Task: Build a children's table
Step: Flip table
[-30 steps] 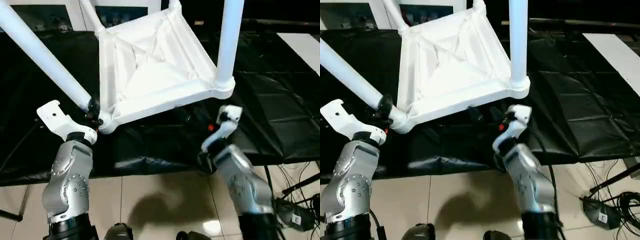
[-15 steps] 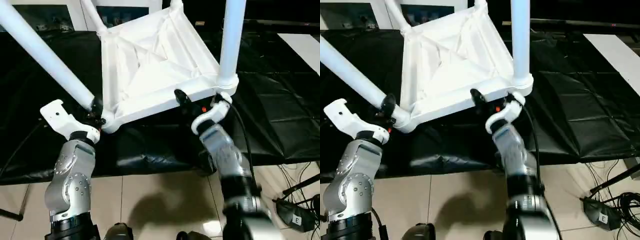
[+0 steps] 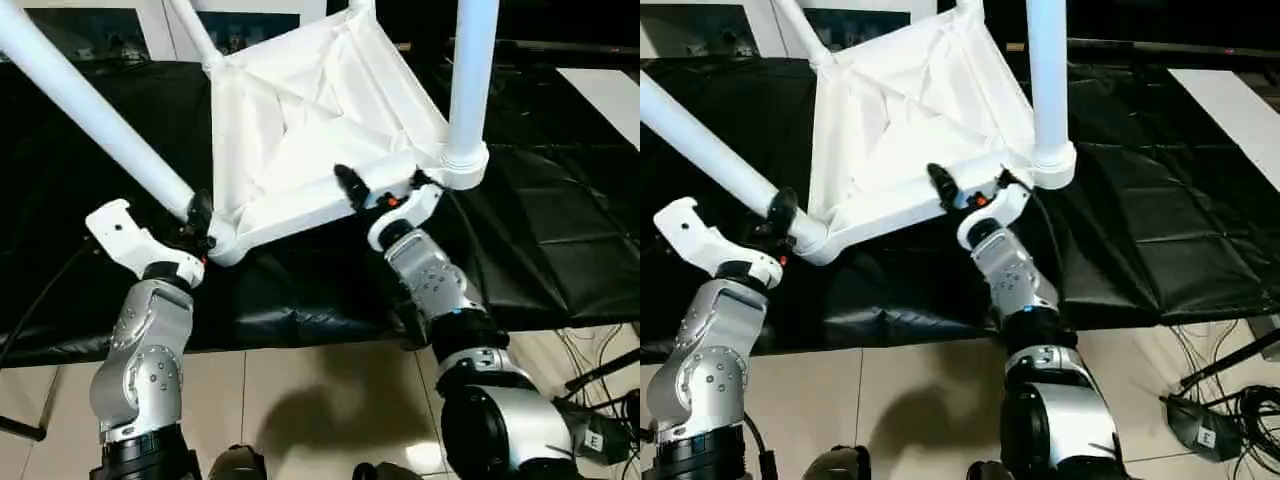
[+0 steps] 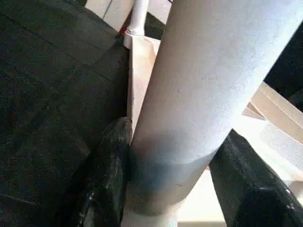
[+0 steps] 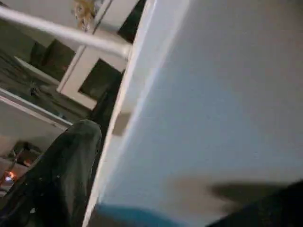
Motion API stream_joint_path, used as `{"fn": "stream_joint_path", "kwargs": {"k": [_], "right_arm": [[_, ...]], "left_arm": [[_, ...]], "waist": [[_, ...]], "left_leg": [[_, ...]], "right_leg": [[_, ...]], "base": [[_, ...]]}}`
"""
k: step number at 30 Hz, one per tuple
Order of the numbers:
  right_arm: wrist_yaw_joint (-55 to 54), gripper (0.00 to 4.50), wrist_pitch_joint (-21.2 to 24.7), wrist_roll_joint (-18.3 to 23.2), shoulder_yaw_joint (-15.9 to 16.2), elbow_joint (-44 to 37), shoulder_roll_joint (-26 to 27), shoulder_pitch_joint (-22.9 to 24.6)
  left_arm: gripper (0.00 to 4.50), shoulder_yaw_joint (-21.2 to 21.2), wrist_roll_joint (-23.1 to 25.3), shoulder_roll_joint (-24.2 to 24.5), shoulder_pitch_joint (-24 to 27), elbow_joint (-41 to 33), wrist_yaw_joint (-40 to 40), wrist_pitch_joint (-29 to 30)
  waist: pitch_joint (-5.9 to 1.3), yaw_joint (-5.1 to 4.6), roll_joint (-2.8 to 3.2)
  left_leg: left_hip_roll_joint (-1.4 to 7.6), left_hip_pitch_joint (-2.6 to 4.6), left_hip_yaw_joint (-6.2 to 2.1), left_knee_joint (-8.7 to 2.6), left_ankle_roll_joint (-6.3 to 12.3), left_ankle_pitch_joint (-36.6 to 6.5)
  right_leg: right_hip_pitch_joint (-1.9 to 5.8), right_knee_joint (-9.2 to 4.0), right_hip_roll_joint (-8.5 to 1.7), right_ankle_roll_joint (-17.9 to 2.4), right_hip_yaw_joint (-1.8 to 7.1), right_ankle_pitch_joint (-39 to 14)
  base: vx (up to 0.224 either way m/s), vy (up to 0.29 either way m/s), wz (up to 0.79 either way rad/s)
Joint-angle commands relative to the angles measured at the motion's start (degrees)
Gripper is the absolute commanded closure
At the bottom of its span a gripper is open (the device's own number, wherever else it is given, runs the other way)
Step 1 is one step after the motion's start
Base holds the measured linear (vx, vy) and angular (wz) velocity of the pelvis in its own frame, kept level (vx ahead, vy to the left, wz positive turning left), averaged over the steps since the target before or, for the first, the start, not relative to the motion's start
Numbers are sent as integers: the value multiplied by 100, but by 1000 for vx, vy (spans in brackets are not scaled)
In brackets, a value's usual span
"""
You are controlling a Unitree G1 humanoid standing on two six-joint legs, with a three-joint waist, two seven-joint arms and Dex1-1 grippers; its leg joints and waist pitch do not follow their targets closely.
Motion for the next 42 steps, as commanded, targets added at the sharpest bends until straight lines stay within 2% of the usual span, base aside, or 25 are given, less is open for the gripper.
{"fn": "stream_joint_path", "kwargs": {"k": [1,2,3,4,6,11,16,18,20,27,37,38,42], "right_arm": [[70,0,-210,-58,-14,303,100,-224],[74,0,-225,-60,-18,326,107,-237],[86,0,-416,-78,-77,553,190,-398],[83,0,-487,-76,-106,656,217,-470],[90,0,-593,-28,-178,881,290,-643],[102,0,-613,-54,-126,973,449,-721],[139,0,-853,-162,-154,1245,576,-770],[114,27,-912,-161,-187,1307,568,-793],[161,27,-993,-155,-230,1389,549,-835],[210,96,-1016,-192,-221,1470,505,-878],[254,170,-1172,-244,-226,1642,499,-945],[253,187,-1181,-249,-222,1639,503,-943],[263,206,-1229,-264,-219,1655,489,-948]], "left_arm": [[230,-356,-596,-599,32,-27,-199,137],[230,-359,-600,-602,30,-26,-199,139],[230,-418,-599,-617,40,-35,-201,155],[230,-442,-597,-624,46,-41,-198,163],[230,-480,-589,-655,50,-50,-167,171],[230,-517,-540,-715,18,-27,-134,150],[230,-561,-546,-750,-23,28,-114,111],[230,-567,-558,-754,-30,34,-119,114],[230,-579,-583,-753,-37,44,-136,129],[230,-598,-604,-749,-23,52,-139,161],[230,-588,-627,-727,35,20,-115,125],[195,-580,-553,-713,46,18,-34,120],[160,-425,-717,-777,66,2,-1,68]], "waist": [[-473,-58,-43],[-474,-46,-36],[-470,-44,-30],[-475,-59,-48],[-460,-52,-43],[-451,-59,-37],[-455,-51,-25],[-451,-56,-32],[-455,-54,-33],[-445,-63,-45],[-436,-73,-53],[-438,-73,-50],[-441,-66,-45]], "left_leg": [[121,141,20,-329,351,-416],[125,156,26,-324,349,-440],[126,154,24,-325,351,-429],[116,129,27,-319,358,-423],[120,134,35,-321,382,-477],[126,139,39,-324,394,-495],[137,154,54,-323,392,-541],[138,153,61,-324,396,-573],[139,152,66,-322,411,-565],[139,146,68,-329,445,-580],[140,144,71,-332,441,-620],[139,147,73,-330,441,-620],[136,148,74,-331,416,-638]], "right_leg": [[259,-273,-345,-1234,211,103],[245,-273,-340,-1226,216,84],[241,-269,-338,-1231,215,111],[252,-254,-335,-1237,212,136],[231,-264,-339,-1228,214,78],[222,-267,-325,-1214,212,61],[208,-270,-330,-1225,211,13],[204,-276,-333,-1240,211,-28],[204,-273,-332,-1240,211,-11],[203,-280,-337,-1218,204,-80],[195,-287,-339,-1218,206,-157],[194,-287,-339,-1219,207,-154],[195,-284,-346,-1245,209,-168]], "base": [[0,0,0],[0,0,0],[0,0,0],[0,0,0],[0,0,0],[0,0,0],[0,0,0],[0,0,0],[0,0,0],[0,0,0],[0,0,0],[0,0,0],[0,0,0]]}}
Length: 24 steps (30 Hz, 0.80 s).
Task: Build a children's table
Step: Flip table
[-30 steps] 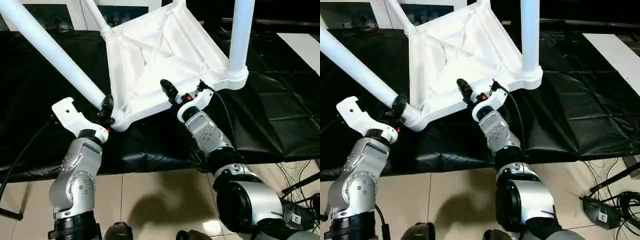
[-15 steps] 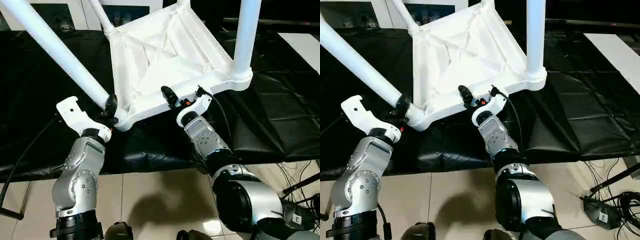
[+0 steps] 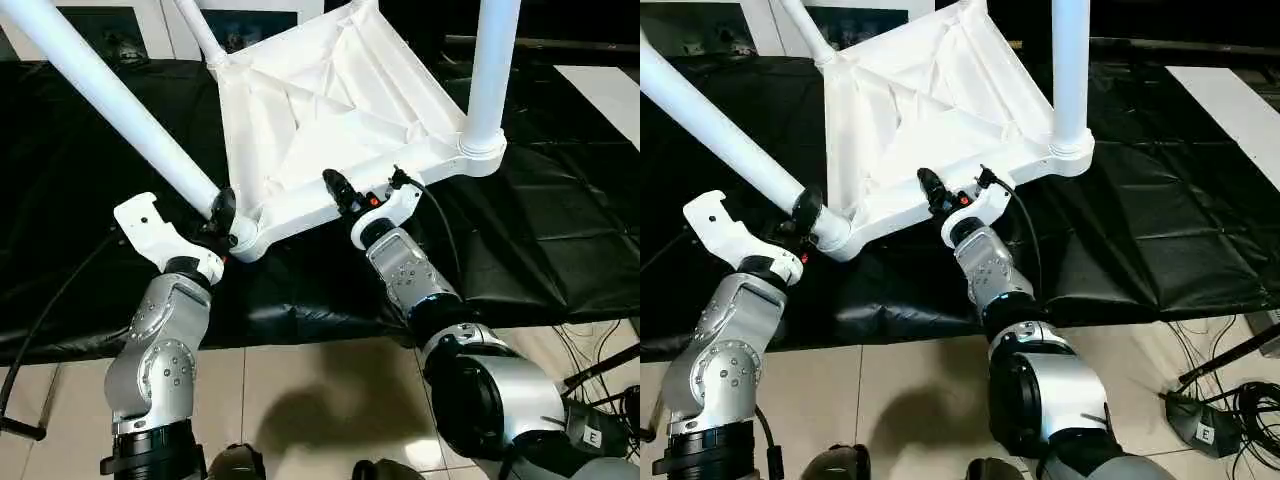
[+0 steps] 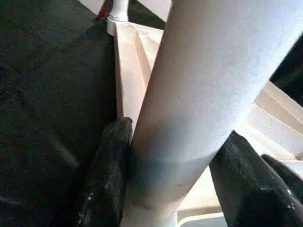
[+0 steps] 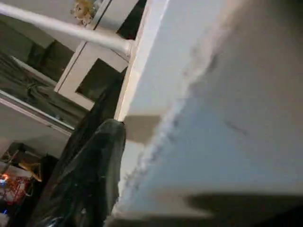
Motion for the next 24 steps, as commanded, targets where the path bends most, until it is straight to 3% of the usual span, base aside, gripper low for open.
{"fn": "stream_joint_path", "kwargs": {"k": [1,6,14,18,21,24], "right_arm": [[-67,215,-74,-54,-8,52,347,-233],[-63,228,-167,-102,-14,56,278,-264],[-72,231,-250,-134,-106,10,127,-301],[-43,233,-293,-132,-44,-127,21,-246],[-77,233,-294,-153,-50,-227,-106,-210],[-85,234,-246,-172,-86,-471,-312,-113]], "left_arm": [[156,-48,-462,-769,145,-69,-79,-66],[110,69,-599,-773,139,-124,-57,-120],[35,99,-819,-541,177,-141,9,-168],[7,267,-1003,-426,120,-197,-136,-537],[0,470,-1355,-296,117,-397,-463,-700],[0,1071,-1837,69,114,-439,-773,-901]], "waist": [[-466,-39,-5],[-485,-43,-25],[-488,-38,-12],[-499,-38,-15],[-517,-36,-5],[-518,-40,-5]], "left_leg": [[126,174,-17,-330,381,-664],[122,149,-12,-305,561,-394],[131,164,-6,-304,523,-478],[129,158,-8,-303,514,-479],[130,159,-5,-293,504,-387],[123,168,4,-285,521,-449]], "right_leg": [[248,-327,-296,-1279,207,-143],[264,-277,-280,-1350,195,323],[260,-287,-280,-1338,197,219],[273,-284,-285,-1327,198,219],[277,-258,-280,-1397,195,373],[274,-257,-272,-1432,198,352]], "base": [[0,0,0],[0,0,0],[0,0,0],[0,0,0],[0,0,0],[0,0,0]]}}
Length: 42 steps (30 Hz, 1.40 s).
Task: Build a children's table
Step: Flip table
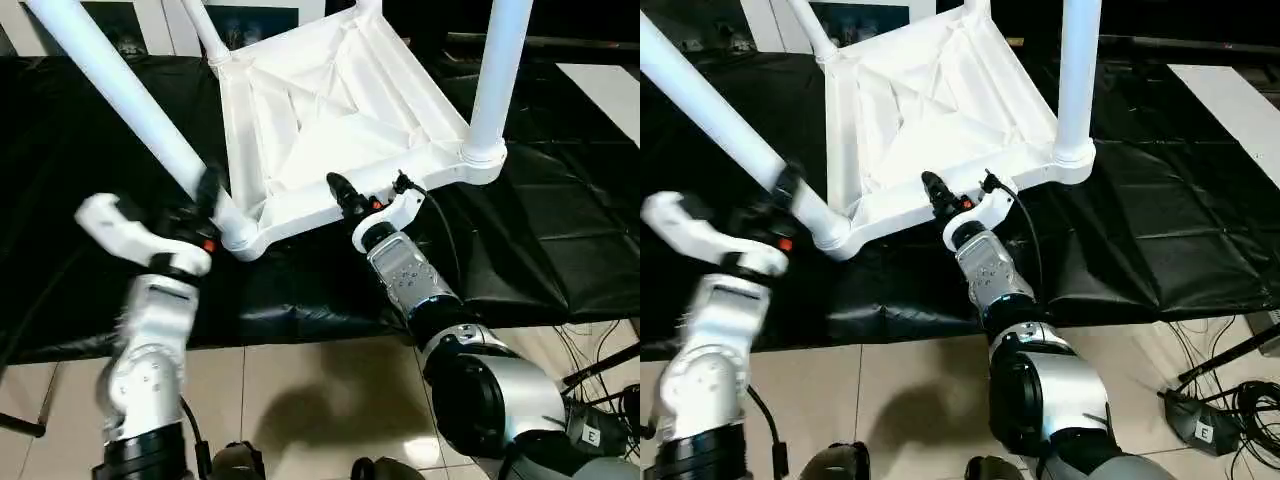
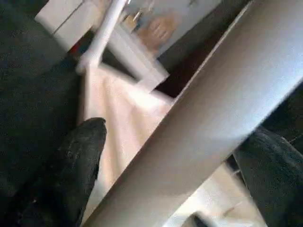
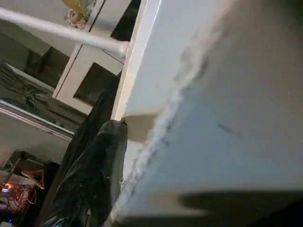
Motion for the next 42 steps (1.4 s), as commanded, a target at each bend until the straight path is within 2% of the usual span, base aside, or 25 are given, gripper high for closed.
{"fn": "stream_joint_path", "kwargs": {"k": [1,5,7,10,11,13,15,16,17,18,20,21,22,23,24,25,26,28,31,32,33,35,38,40,42], "right_arm": [[-93,234,-231,-274,63,-517,-257,-92],[-97,242,-200,-354,119,-608,-358,-16],[-108,244,-153,-408,152,-736,-475,82],[-145,246,-92,-436,177,-914,-562,213],[-169,247,-66,-453,188,-988,-591,264],[-264,249,45,-455,191,-1227,-656,397],[-299,249,124,-506,248,-1374,-710,477],[-312,249,169,-549,289,-1433,-744,515],[-341,249,222,-591,324,-1493,-782,556],[-342,249,223,-593,325,-1495,-783,557],[-471,249,536,-771,460,-1876,-935,768],[-471,249,536,-771,460,-1876,-935,768],[-509,249,709,-850,592,-2176,-1023,919],[-509,249,709,-850,592,-2176,-1023,919],[-543,249,810,-888,654,-2367,-1078,1008],[-671,249,1051,-929,686,-2830,-1222,1192],[-746,249,1096,-984,696,-2972,-1269,1241],[-915,249,1192,-1126,721,-3278,-1417,1323],[-1146,249,1264,-1272,715,-3584,-1598,1357],[-1222,249,1321,-1308,723,-3732,-1689,1368],[-1222,250,1321,-1308,723,-3732,-1689,1368],[-1261,250,1402,-1423,847,-3909,-1874,1403],[-1401,256,1582,-1483,921,-4114,-1990,1470],[-1439,258,1625,-1536,943,-4184,-2020,1490],[-1439,261,1693,-1640,1015,-4289,-2089,1508]], "left_arm": [[0,565,-316,88,31,-95,-170,-254],[0,815,-569,273,16,-71,-319,-343],[0,1092,-876,505,-24,-48,-518,-449],[0,1349,-1162,673,-109,35,-616,-623],[0,1473,-1249,727,-167,79,-617,-705],[0,1834,-1398,925,-339,266,-596,-903],[0,2040,-1358,1084,-432,439,-563,-1046],[0,2144,-1366,1170,-475,545,-552,-1091],[0,2234,-1331,1277,-506,660,-554,-1139],[0,2237,-1330,1280,-507,664,-555,-1141],[0,2304,-1099,1729,-522,945,-761,-1212],[0,2304,-1099,1729,-522,945,-761,-1212],[0,2266,-964,1954,-525,1028,-836,-1182],[0,2266,-964,1954,-525,1028,-836,-1182],[0,2220,-840,2070,-537,1038,-923,-1217],[0,1997,-407,2465,-577,1070,-831,-1013],[0,1907,-312,2565,-602,1047,-924,-1003],[0,1596,35,2884,-665,967,-1104,-913],[0,1234,483,3273,-820,879,-1174,-877],[0,1017,655,3496,-926,875,-1087,-731],[0,1017,655,3496,-926,875,-1087,-731],[0,481,1021,3824,-1014,749,-1190,-445],[0,-222,1250,3865,-1056,369,-1321,-48],[0,-480,1369,3859,-1073,241,-1396,19],[0,-794,1586,3801,-1168,161,-1390,72]], "waist": [[-525,-57,0],[-524,-54,13],[-519,-54,10],[-510,-31,37],[-527,-33,30],[-538,-24,40],[-538,-30,33],[-544,-23,59],[-548,-46,40],[-542,-47,33],[-548,-35,31],[-549,-36,30],[-528,-49,-3],[-527,-30,12],[-522,-43,21],[-508,-36,23],[-521,-25,37],[-512,-25,28],[-499,-28,28],[-501,-26,43],[-503,-30,36],[-497,-26,23],[-495,-28,29],[-502,-35,22],[-519,-45,53]], "left_leg": [[122,192,-8,-291,498,-462],[122,203,-13,-298,443,-522],[125,221,-13,-313,359,-646],[128,277,6,-323,235,-831],[118,254,-11,-325,207,-742],[113,266,-8,-324,188,-704],[109,256,-20,-335,151,-758],[105,264,-19,-334,121,-786],[110,252,-28,-342,59,-834],[107,240,-34,-349,34,-841],[92,277,-22,-341,-13,-861],[96,261,-34,-356,-63,-837],[100,252,-32,-365,-137,-901],[100,274,-28,-367,-172,-946],[102,276,-33,-377,-231,-1032],[110,287,-37,-393,-295,-1119],[108,318,-43,-394,-346,-1167],[106,320,-50,-417,-458,-1244],[100,340,-47,-428,-616,-1558],[92,332,-56,-428,-663,-1639],[89,324,-53,-430,-672,-1668],[89,312,-58,-430,-690,-1651],[93,309,-51,-423,-688,-1589],[84,281,-54,-417,-679,-1528],[74,262,-63,-405,-682,-1458]], "right_leg": [[303,-265,-258,-1425,201,345],[296,-273,-256,-1362,201,226],[290,-282,-257,-1313,204,46],[259,-311,-237,-1252,207,-98],[295,-291,-234,-1199,202,5],[282,-284,-229,-1151,199,101],[291,-287,-237,-1100,197,-2],[287,-294,-235,-1075,197,-47],[300,-287,-246,-1042,194,-112],[309,-295,-248,-1014,191,-167],[281,-310,-236,-905,203,-273],[297,-311,-245,-834,199,-321],[291,-333,-250,-818,205,-432],[277,-337,-249,-780,208,-494],[264,-346,-251,-747,211,-612],[248,-367,-247,-667,213,-739],[225,-353,-237,-543,210,-774],[214,-369,-237,-477,201,-892],[169,-407,-254,-433,218,-1309],[170,-411,-258,-434,218,-1383],[176,-411,-254,-418,219,-1407],[174,-416,-257,-389,220,-1435],[169,-398,-258,-471,221,-1300],[192,-392,-256,-530,215,-1263],[218,-376,-261,-546,215,-1156]], "base": [[0,0,0],[0,0,0],[0,0,0],[0,0,0],[0,0,0],[0,0,0],[0,0,0],[0,0,0],[0,0,0],[0,0,0],[0,0,0],[0,0,0],[0,0,0],[0,0,0],[0,0,0],[0,0,0],[0,0,0],[0,0,0],[0,0,0],[0,0,0],[0,0,0],[0,0,0],[0,0,0],[0,0,0],[0,0,0]]}}
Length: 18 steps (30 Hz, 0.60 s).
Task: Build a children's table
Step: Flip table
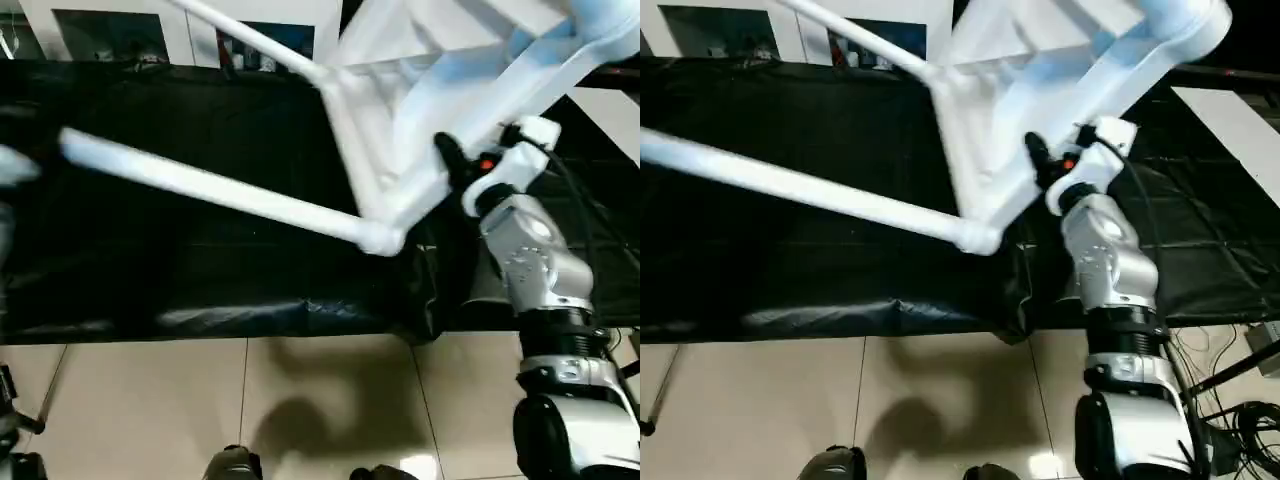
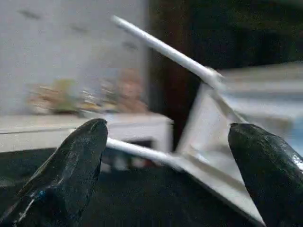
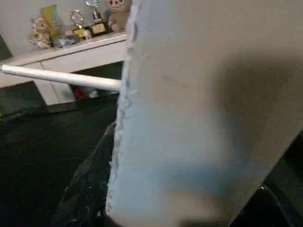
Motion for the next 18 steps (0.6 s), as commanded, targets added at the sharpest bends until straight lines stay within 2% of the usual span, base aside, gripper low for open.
{"fn": "stream_joint_path", "kwargs": {"k": [1,2,3,4,5,6,10,11,12,17,18], "right_arm": [[-178,262,197,-448,107,-129,-256,133],[-177,262,220,-504,151,-180,-298,138],[-175,263,238,-546,184,-224,-331,143],[-152,263,254,-664,279,-289,-410,143],[-152,263,254,-664,279,-289,-410,143],[-80,264,255,-814,455,-366,-534,133],[-46,270,225,-991,632,-405,-632,111],[-46,275,225,-991,632,-405,-632,111],[-69,279,175,-1066,680,-300,-627,51],[-135,284,100,-1184,770,-148,-569,7],[-156,284,106,-1211,791,-177,-558,24]], "left_arm": [[0,-475,339,-32,-187,-170,-135,140],[0,-643,419,-4,-212,-190,-195,169],[0,-777,483,32,-228,-207,-240,195],[0,-987,525,17,-270,-243,-322,225],[0,-987,525,17,-270,-243,-322,225],[0,-1270,526,-95,-345,-311,-400,313],[0,-1606,656,-270,-320,-371,-433,364],[0,-1606,656,-270,-320,-371,-433,364],[0,-1769,791,-342,-259,-394,-369,420],[0,-1979,1093,-343,-155,-451,-336,455],[0,-1984,1057,-341,-147,-485,-368,490]], "waist": [[-483,-60,140],[-487,-59,162],[-485,-59,150],[-496,-52,146],[-496,-52,146],[-503,-62,168],[-494,-65,78],[-496,-62,90],[-479,-73,42],[-463,-88,69],[-453,-98,24]], "left_leg": [[75,230,-62,-412,-632,-1407],[74,229,-65,-412,-633,-1393],[74,232,-60,-410,-629,-1390],[64,200,-66,-401,-607,-1273],[64,200,-66,-401,-607,-1273],[67,216,-59,-392,-624,-1235],[67,193,-42,-383,-556,-1185],[69,188,-47,-382,-548,-1177],[67,188,-39,-384,-512,-1198],[79,206,-50,-391,-489,-1380],[79,202,-43,-391,-483,-1379]], "right_leg": [[135,-378,-215,-645,206,-1032],[142,-378,-211,-652,203,-1000],[139,-386,-203,-646,202,-989],[177,-363,-209,-677,201,-882],[177,-363,-209,-677,201,-882],[162,-358,-194,-738,197,-771],[182,-356,-193,-804,206,-713],[189,-349,-198,-806,207,-733],[181,-369,-195,-780,209,-812],[151,-413,-200,-684,213,-1204],[148,-417,-199,-676,214,-1227]], "base": [[0,0,0],[0,0,0],[0,0,0],[0,0,0],[0,0,0],[0,0,0],[0,0,0],[0,0,0],[0,0,0],[0,0,0],[0,0,0]]}}
